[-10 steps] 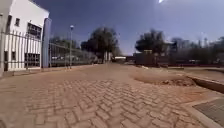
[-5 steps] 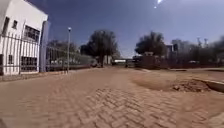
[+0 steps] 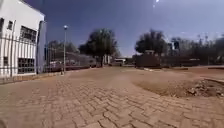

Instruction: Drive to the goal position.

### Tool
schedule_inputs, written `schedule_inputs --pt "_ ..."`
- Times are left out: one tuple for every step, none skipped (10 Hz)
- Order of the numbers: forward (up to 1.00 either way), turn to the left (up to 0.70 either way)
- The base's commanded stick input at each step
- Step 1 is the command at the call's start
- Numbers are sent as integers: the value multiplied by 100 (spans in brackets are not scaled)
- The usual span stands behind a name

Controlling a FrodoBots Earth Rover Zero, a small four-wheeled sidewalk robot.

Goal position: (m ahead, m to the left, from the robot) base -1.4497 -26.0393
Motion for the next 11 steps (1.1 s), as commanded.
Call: schedule_inputs --pt "100 0" --pt "100 0" --pt "100 0" --pt "100 0" --pt "100 -2" --pt "100 -5" --pt "100 -37" --pt "100 -39" --pt "100 -40" --pt "100 -40" --pt "100 -40"
